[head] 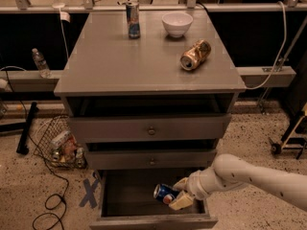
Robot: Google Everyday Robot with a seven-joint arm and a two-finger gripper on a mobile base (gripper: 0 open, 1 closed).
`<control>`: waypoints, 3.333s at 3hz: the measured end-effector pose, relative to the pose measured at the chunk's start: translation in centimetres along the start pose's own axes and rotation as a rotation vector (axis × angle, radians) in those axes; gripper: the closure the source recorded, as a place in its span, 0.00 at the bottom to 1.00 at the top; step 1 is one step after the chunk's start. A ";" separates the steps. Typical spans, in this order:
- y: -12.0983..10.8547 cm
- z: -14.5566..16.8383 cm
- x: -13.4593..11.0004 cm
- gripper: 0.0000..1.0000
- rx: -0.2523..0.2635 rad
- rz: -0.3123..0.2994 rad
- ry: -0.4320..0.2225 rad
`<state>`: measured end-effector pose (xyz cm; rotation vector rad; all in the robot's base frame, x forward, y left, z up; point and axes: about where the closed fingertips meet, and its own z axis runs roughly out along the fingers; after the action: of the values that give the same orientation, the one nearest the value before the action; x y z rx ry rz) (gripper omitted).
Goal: Place pepsi can into bottom drawer
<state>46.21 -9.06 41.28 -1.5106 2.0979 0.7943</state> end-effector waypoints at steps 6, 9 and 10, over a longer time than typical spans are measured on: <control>-9.8 16.5 2.6 1.00 -0.014 -0.206 -0.088; -11.0 23.4 5.0 1.00 0.032 -0.150 -0.026; -11.0 23.5 5.0 0.83 0.036 -0.149 -0.027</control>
Offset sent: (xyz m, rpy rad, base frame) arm 0.0442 0.0243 -0.0795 0.0252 -0.0252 0.0456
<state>55.53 0.58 18.46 -1.6061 1.9435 0.7140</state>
